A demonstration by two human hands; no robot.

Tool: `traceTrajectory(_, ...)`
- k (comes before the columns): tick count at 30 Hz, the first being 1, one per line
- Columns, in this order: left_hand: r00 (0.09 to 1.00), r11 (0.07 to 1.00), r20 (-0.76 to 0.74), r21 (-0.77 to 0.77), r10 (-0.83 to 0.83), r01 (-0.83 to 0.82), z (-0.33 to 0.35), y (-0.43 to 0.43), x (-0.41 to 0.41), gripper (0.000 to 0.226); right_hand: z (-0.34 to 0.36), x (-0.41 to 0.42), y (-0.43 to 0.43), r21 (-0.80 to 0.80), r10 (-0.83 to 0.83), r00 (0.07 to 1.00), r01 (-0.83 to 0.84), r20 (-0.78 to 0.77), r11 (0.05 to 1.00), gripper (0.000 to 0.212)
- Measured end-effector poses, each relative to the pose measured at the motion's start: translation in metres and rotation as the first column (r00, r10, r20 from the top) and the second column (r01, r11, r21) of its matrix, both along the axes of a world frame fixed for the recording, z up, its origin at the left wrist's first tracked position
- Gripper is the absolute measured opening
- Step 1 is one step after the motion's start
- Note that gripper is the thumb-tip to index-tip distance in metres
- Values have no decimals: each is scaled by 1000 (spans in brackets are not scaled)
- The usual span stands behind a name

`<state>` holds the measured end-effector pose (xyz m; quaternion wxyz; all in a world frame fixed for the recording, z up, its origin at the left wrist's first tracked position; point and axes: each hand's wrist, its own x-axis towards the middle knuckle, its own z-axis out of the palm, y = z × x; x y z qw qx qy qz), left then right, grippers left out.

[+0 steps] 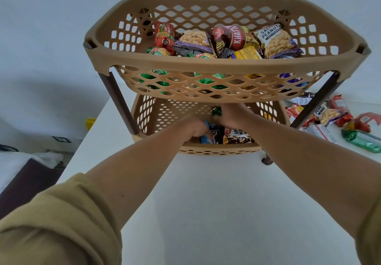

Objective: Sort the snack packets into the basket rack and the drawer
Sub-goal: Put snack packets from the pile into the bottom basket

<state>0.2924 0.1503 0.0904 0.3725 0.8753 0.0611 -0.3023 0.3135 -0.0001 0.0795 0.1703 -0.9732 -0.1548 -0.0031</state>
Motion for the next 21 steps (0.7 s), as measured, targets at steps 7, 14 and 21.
traceTrajectory(7,990,989,-116,-113,85,-98,-2,-2,5,40,-2,11,-2,-218,-167,986,157,-29,963,24)
traceTrajectory(14,981,976,-154,-161,119,-143,-8,0,10,50,-1,17,-4,-199,-169,984,154,-58,968,38)
traceTrajectory(21,971,961,-201,-216,129,-173,-6,0,9,42,-13,27,-7,-246,-214,969,179,-122,953,17)
